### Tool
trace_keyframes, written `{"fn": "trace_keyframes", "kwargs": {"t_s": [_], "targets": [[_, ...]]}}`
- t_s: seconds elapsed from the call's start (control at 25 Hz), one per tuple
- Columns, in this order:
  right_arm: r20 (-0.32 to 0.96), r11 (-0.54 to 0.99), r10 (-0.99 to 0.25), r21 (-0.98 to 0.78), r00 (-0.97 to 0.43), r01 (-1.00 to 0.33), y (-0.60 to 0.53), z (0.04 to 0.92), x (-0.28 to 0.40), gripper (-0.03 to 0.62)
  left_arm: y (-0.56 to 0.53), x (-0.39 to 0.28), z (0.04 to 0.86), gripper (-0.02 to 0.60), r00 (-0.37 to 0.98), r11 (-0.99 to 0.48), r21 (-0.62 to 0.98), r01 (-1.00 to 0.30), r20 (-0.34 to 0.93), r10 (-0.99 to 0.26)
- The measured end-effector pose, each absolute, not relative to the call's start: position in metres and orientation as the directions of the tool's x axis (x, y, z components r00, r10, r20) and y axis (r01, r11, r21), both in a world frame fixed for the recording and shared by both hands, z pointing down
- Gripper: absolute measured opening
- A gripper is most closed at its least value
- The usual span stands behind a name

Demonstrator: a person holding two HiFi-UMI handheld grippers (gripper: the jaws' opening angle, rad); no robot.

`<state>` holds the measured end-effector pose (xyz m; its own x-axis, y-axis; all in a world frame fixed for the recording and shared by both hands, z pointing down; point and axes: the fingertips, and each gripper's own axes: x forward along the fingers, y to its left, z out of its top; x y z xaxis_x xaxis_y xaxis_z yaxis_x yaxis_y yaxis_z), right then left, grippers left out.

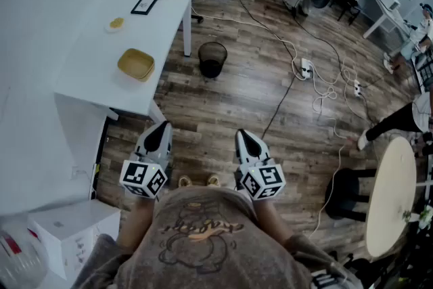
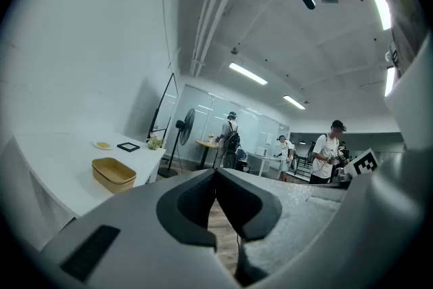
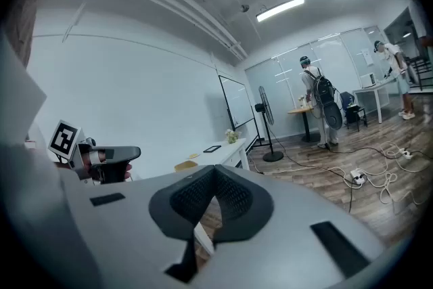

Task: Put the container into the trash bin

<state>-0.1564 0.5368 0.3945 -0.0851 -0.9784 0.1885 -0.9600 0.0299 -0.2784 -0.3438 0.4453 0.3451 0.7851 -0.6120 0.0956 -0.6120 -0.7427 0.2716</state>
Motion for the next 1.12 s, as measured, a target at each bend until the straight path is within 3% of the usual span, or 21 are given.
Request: {"fn": "trace_keyframes", "kwargs": {"t_s": [1.12], "targets": [[0.219, -0.056, -0.976, -0.287, -0.008, -0.956, 0.543, 0.420, -0.216, -0.002, 0.431, -0.382, 0.370, 0.003, 0.851, -0.814, 0.254, -0.523, 0.109, -0.513]]}}
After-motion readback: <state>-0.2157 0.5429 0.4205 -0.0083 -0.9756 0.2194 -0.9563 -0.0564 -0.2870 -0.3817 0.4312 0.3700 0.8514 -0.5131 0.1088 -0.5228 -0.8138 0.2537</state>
